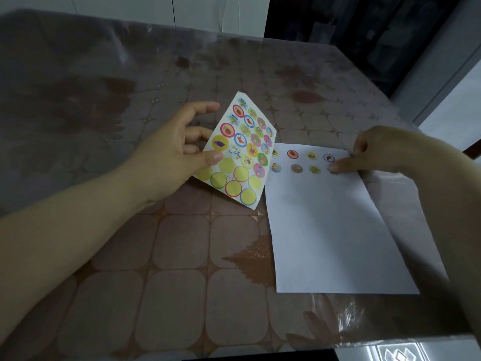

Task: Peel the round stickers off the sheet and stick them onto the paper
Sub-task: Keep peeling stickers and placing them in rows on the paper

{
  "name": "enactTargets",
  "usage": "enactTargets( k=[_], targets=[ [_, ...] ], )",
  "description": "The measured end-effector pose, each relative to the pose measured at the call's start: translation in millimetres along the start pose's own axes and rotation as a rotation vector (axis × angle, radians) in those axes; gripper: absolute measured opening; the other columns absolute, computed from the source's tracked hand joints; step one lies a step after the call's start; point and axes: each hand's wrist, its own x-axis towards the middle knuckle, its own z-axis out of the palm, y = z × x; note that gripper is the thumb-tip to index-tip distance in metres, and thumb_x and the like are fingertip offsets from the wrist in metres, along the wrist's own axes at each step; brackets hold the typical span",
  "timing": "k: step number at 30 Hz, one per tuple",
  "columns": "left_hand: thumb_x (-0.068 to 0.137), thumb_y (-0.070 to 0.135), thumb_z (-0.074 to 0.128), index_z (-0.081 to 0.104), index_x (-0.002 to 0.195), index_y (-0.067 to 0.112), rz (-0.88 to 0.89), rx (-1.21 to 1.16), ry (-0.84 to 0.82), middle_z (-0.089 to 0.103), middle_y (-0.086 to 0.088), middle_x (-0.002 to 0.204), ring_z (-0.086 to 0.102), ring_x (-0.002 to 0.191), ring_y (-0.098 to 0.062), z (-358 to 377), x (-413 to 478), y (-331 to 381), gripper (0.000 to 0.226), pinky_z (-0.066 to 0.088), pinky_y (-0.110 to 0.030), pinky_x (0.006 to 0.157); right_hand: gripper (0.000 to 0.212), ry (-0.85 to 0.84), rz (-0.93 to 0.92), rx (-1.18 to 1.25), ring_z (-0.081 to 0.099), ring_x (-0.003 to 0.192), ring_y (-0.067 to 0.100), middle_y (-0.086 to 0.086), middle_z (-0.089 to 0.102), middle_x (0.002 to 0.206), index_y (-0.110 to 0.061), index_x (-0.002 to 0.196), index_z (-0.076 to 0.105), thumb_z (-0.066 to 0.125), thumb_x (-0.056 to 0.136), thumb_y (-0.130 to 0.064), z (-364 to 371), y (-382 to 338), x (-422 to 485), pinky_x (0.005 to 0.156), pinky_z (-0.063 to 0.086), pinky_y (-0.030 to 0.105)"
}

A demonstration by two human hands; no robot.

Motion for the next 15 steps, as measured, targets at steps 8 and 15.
enactTargets(
  k=[8,15],
  targets=[
    [0.079,0.001,0.066,0.043,0.121,0.035,0.01,-0.043,0.004,0.071,0.009,0.085,0.07,0.072,-0.01,1,-2,6,0.059,0.055,-0.021,0.061,0.055,0.012,0.03,-0.082,0.042,0.066,0.018,0.006,0.05,0.079,-0.004,0.082,0.054,0.074,0.064,-0.053,-5,-7,-8,0.057,0.033,0.032],
    [0.079,-0.008,0.061,0.043,0.121,0.028,0.016,-0.143,0.021,0.069,0.003,0.082,0.069,0.07,-0.008,3,-3,11,0.058,0.054,-0.02,0.06,0.021,0.264,-0.705,0.258,0.049,0.069,0.002,-0.012,0.049,0.078,-0.027,0.083,0.056,0.069,0.075,-0.04,13,-76,-57,0.063,0.037,0.014]
  ],
)
